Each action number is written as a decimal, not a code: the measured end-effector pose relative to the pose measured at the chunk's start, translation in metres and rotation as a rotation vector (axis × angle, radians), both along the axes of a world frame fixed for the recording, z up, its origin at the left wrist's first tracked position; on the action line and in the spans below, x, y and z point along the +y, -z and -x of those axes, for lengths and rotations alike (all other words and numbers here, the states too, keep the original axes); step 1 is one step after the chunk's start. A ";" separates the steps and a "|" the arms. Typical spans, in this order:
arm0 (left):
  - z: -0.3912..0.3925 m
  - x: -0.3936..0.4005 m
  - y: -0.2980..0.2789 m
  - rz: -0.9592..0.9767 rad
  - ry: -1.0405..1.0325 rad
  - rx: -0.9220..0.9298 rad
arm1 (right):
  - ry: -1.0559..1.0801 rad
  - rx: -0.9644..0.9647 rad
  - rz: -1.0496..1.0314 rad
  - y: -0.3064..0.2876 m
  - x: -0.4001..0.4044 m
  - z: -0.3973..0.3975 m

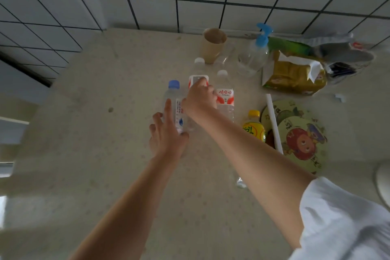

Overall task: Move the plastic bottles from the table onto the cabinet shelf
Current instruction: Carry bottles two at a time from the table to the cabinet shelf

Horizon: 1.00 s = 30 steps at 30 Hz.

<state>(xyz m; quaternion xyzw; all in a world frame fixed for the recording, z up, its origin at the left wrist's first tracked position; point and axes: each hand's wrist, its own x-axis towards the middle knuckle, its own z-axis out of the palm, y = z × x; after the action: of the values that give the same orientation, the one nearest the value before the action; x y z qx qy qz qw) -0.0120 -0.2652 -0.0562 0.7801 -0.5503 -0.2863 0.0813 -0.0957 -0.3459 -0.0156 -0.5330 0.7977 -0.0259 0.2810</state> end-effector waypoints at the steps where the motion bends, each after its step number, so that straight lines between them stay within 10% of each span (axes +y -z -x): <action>1: -0.002 -0.001 0.001 0.005 -0.020 0.015 | -0.013 0.038 -0.006 0.005 -0.002 -0.003; 11: -0.016 -0.013 0.005 -0.016 -0.099 0.144 | -0.066 0.236 -0.003 0.029 -0.013 -0.007; 30: -0.053 0.063 -0.019 -0.122 -0.477 0.660 | 0.027 -0.402 -0.220 -0.013 0.088 0.024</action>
<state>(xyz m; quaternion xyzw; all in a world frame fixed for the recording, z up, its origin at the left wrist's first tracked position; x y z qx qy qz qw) 0.0414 -0.2026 -0.0374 0.7554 -0.2803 -0.5264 0.2714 -0.1196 -0.2581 -0.0022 -0.4724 0.7307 -0.0485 0.4904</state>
